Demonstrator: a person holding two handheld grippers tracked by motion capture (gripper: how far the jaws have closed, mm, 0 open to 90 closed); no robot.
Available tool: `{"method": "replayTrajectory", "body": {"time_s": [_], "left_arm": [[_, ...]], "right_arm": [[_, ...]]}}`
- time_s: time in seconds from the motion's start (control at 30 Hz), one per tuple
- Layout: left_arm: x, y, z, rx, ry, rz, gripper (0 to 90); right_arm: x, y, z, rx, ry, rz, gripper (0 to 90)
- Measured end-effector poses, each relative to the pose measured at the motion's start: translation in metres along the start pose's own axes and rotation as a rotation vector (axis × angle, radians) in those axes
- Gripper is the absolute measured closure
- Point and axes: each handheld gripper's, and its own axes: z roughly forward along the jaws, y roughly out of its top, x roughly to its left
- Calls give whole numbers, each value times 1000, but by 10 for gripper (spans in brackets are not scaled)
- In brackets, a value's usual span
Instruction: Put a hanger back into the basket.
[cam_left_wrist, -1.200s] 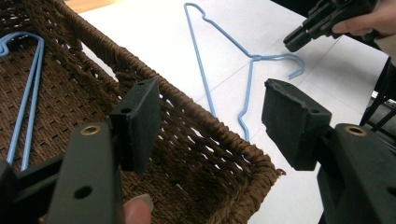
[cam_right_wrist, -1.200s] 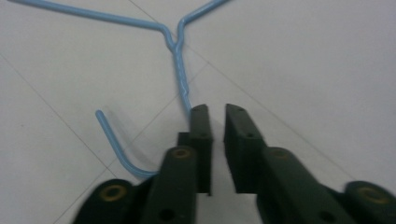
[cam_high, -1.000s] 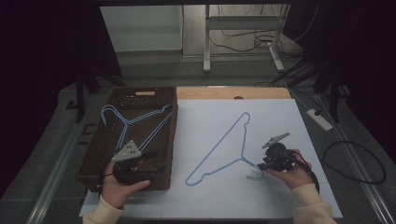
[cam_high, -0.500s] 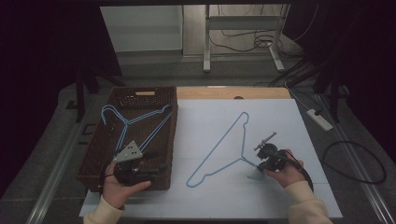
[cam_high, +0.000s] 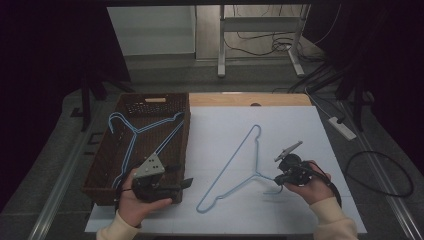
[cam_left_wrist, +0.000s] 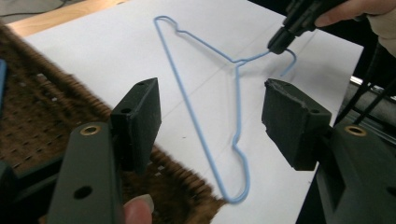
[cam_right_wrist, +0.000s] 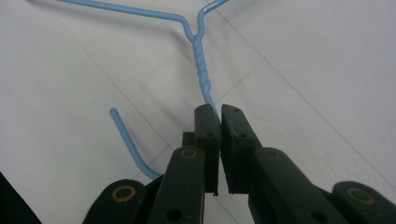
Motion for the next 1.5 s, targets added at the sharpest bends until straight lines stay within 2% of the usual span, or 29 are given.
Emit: {"method": "replayTrajectory", "body": {"time_s": [0.27,0.83,1.17,1.23,1.5], "left_arm": [[-13,11,17,37,-37,29,374],[-36,21,70,146,-101,67,357],[-43,24,96,194,-124,74,349],[-44,24,105,218,-132,81,348],[-40,22,123,260,-132,65,347]], "right_arm": [[1,0,0,0,5,5,861],[4,1,2,4,7,-1,862],[5,2,2,2,7,-4,862],[5,2,2,1,8,-3,862],[6,2,1,-5,5,-6,863]]}}
